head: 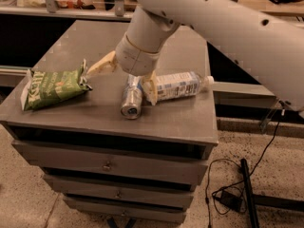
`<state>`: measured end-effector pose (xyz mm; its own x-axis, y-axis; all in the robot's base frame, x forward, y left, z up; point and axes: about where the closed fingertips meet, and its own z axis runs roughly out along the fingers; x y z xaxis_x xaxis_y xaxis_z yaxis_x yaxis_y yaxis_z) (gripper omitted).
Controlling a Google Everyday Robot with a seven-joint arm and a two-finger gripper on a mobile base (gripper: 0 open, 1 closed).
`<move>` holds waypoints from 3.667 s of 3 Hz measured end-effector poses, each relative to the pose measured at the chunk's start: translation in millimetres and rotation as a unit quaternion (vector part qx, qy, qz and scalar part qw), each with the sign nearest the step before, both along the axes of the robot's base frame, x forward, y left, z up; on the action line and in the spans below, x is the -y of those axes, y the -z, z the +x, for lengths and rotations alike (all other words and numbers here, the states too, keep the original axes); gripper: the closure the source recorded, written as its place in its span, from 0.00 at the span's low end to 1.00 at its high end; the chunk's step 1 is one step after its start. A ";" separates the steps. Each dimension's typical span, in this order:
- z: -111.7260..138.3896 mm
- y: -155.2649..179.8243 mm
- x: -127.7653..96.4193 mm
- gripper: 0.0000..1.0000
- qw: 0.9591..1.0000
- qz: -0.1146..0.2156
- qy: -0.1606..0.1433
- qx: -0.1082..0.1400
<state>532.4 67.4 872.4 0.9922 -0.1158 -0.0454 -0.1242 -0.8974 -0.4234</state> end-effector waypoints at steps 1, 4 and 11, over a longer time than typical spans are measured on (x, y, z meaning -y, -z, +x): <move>1.0 1.8 -15.1 0.00 0.999 -0.034 -0.011 0.039; 22.1 8.1 -3.4 0.00 0.997 -0.062 -0.001 0.055; 9.5 27.0 2.0 0.86 0.995 -0.101 0.014 -0.005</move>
Offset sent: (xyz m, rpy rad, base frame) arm 0.0125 0.0240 0.0013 -0.1328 -0.1459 0.0277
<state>542.0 65.4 845.4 0.9880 -0.1518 -0.0277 -0.1540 -0.9599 -0.2341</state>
